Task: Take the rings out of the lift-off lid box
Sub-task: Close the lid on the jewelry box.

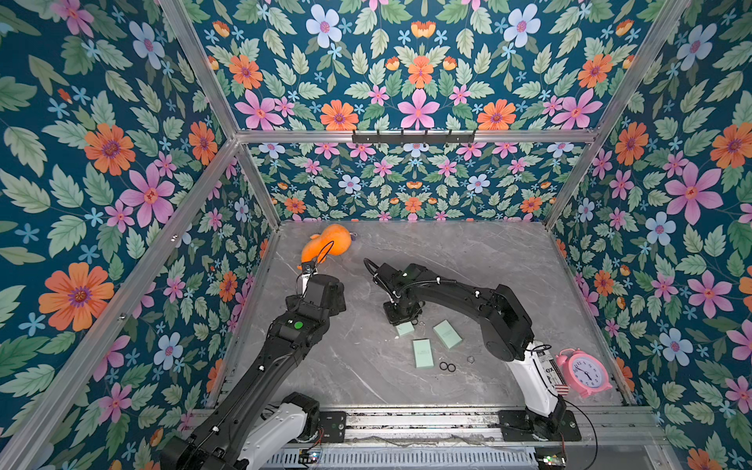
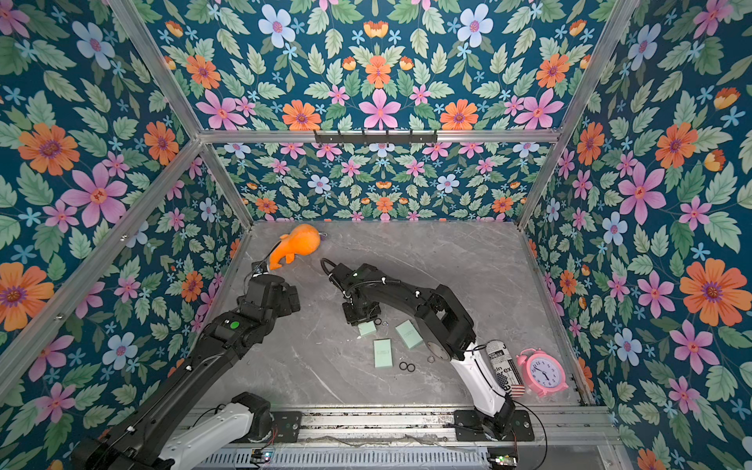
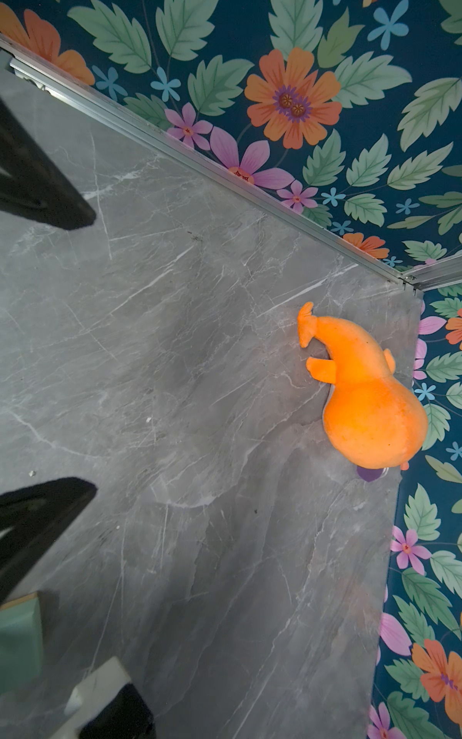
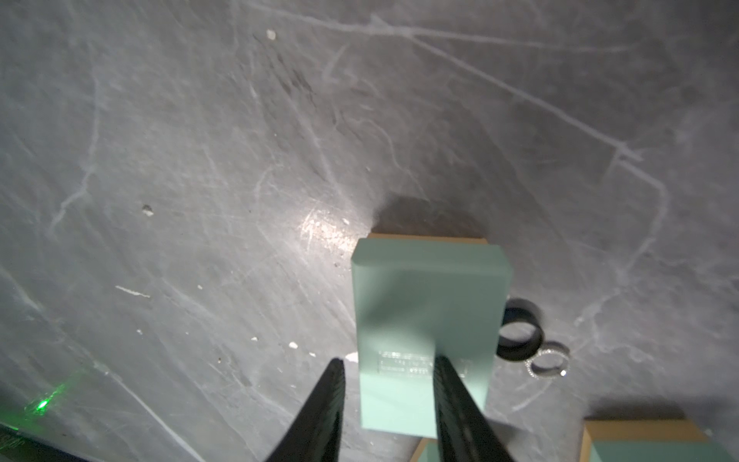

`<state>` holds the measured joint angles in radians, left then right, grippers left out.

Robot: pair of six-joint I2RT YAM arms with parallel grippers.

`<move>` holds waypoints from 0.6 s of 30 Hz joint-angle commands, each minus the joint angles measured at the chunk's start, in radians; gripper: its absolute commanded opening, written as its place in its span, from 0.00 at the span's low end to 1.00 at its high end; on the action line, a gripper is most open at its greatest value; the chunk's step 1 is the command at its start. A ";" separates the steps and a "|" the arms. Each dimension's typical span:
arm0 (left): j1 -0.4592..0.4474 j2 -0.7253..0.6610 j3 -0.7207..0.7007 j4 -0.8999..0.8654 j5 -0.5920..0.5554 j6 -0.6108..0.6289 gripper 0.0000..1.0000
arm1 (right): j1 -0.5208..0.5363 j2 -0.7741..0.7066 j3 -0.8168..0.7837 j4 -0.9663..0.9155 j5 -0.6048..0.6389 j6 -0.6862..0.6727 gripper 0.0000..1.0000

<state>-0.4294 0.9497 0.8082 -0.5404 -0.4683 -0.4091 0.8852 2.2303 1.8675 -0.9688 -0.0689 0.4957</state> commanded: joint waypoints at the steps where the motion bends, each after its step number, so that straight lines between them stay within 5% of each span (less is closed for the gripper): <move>1: 0.001 -0.002 -0.001 -0.004 -0.002 0.010 0.99 | 0.001 0.008 0.018 -0.012 -0.006 -0.005 0.39; 11: 0.000 -0.006 -0.014 0.011 -0.009 0.009 0.99 | -0.002 -0.156 0.087 -0.053 0.123 -0.062 0.47; 18: 0.001 -0.025 -0.036 0.036 0.000 0.010 1.00 | -0.052 -0.369 -0.117 0.069 0.184 -0.082 0.85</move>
<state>-0.4294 0.9302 0.7753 -0.5274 -0.4683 -0.4091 0.8520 1.9198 1.8004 -0.9504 0.0631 0.4252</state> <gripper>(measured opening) 0.994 0.832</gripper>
